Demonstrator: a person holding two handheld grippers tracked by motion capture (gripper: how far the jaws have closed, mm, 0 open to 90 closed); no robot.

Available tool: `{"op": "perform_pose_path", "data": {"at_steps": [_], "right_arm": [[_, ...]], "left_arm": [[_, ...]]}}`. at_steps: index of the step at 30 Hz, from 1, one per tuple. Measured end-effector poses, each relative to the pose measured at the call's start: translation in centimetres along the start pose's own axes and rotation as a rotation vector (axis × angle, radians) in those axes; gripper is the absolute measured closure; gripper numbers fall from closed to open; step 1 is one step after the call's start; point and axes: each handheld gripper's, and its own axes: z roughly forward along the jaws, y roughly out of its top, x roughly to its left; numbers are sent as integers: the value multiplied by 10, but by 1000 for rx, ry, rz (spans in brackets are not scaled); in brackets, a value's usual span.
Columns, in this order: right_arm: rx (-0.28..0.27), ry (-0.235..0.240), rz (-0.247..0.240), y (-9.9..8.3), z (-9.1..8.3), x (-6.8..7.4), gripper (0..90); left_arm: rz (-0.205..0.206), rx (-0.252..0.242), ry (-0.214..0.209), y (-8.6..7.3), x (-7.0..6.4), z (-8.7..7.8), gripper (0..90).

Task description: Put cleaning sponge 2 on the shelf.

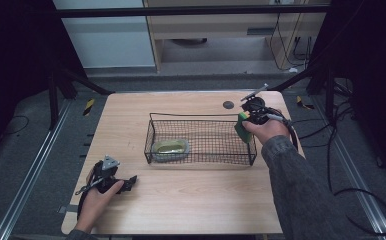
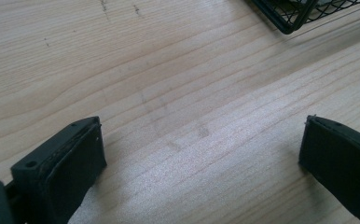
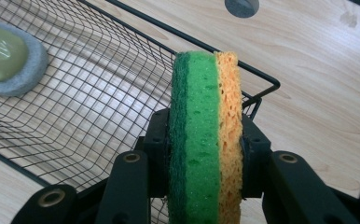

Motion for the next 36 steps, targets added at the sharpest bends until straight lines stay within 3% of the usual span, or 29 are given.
{"op": "perform_pose_path", "data": {"at_steps": [16,36], "right_arm": [[31,-5,13,-8,20,-6,638],[63,-15,16,-15,40,-4,638]], "left_arm": [[0,-2,0,0,0,0,0],[0,-2,0,0,0,0,0]]}}
